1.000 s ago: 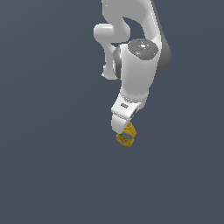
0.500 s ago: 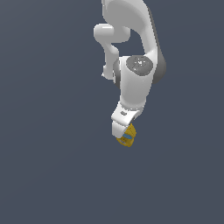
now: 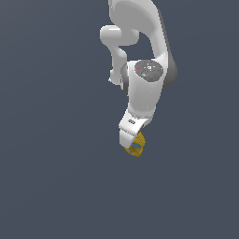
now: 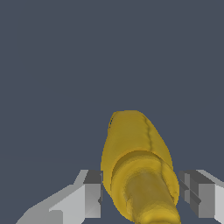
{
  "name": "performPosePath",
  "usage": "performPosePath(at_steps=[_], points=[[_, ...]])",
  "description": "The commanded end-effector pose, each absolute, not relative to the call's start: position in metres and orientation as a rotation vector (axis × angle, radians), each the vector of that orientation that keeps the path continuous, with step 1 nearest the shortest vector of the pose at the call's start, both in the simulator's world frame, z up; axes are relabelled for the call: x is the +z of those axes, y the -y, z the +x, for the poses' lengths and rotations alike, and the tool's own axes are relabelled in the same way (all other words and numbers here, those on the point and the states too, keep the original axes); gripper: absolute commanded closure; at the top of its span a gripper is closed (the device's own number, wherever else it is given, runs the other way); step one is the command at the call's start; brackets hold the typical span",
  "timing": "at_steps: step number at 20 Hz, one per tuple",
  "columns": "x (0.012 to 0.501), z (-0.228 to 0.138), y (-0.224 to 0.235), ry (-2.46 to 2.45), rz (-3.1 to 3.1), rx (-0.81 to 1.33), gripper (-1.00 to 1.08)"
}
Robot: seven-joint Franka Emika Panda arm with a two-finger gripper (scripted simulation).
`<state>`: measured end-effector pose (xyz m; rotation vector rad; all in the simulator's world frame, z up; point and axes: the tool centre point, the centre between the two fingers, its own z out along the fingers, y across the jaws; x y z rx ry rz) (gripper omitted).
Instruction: Pick up the object and move it to a goal position.
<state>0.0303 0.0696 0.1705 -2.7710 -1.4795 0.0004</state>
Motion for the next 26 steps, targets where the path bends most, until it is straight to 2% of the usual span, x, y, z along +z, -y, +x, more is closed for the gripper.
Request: performPosePath(at_steps=[1,13,26], points=[[0.17,0.03,-0.07,1.48,-2.771,0.0,1.08],[0.188,0.043,-0.072,1.567,-2.731,-0.073,1.08],[0.262,0.082,-0.086,1.885,-2.534,-0.361,1.08]])
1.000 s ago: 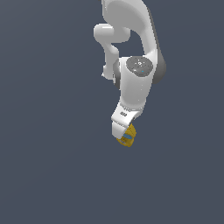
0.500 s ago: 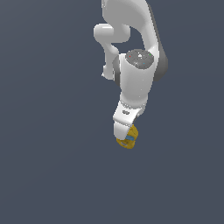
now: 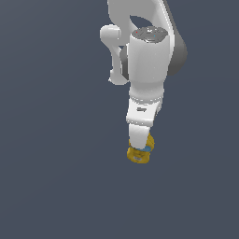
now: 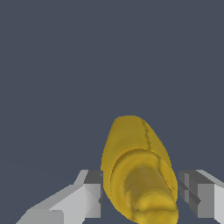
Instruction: Pick up the object and move it to a goal position.
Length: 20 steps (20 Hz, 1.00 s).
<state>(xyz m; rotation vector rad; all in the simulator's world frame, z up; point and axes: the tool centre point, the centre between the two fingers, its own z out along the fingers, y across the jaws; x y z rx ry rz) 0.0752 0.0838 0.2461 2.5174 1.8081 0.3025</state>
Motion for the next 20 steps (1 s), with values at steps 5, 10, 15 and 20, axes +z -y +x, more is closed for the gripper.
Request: performPosePath(at_steps=[5,10,15,20], points=[[0.296,0.093,-0.094,-1.949,2.355,0.47,1.08],[0.329,0.1,-0.101,-2.044,2.234,0.579,1.08],[0.36,0.104,-0.107,-2.125,2.119,0.677,1.08],[0.382,0.105,-0.112,-2.182,2.03,0.748,1.08]])
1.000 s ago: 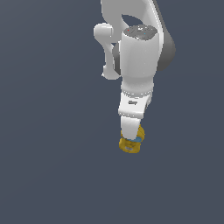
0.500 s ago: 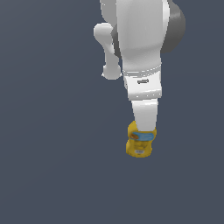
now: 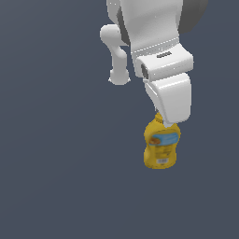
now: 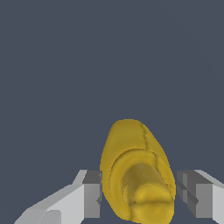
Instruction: Pick up the object and move it to a goal position.
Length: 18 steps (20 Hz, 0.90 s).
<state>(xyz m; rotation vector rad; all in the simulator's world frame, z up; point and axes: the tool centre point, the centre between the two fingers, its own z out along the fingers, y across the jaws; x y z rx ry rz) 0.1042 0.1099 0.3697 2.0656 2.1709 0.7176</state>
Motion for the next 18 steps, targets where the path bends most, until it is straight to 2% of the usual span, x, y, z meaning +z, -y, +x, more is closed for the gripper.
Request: performPosePath(at_steps=[1,18], points=[[0.386,0.105,-0.112,-2.191,2.016,0.759,1.08],[0.402,0.105,-0.115,-2.23,1.954,0.808,1.08]])
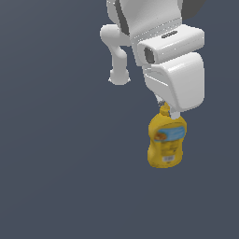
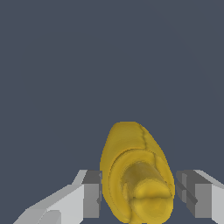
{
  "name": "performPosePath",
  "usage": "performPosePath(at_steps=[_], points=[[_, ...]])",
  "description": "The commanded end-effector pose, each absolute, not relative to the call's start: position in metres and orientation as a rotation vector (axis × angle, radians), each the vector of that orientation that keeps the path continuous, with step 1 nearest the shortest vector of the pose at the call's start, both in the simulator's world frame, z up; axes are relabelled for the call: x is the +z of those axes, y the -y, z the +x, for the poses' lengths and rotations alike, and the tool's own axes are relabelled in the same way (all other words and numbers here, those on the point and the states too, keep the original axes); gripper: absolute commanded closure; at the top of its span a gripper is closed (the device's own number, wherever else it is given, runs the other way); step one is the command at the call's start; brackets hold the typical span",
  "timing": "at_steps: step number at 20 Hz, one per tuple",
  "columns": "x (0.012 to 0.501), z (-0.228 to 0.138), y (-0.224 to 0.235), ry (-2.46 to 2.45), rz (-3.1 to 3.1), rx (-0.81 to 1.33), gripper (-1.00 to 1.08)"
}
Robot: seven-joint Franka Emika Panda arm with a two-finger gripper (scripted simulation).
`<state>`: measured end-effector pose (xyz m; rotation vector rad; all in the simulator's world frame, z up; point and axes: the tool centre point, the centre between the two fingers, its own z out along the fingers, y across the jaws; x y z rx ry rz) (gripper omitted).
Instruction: Pick up the object and move it to a goal position.
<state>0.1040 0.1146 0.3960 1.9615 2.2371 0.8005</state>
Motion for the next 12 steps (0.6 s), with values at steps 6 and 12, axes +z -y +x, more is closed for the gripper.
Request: performPosePath(at_steps=[6,12], points=[[0.402,0.105,-0.123,-2.237,1.961,0.8,1.08],[0.411,0.105,-0.135,-2.236,1.962,0.8,1.08]])
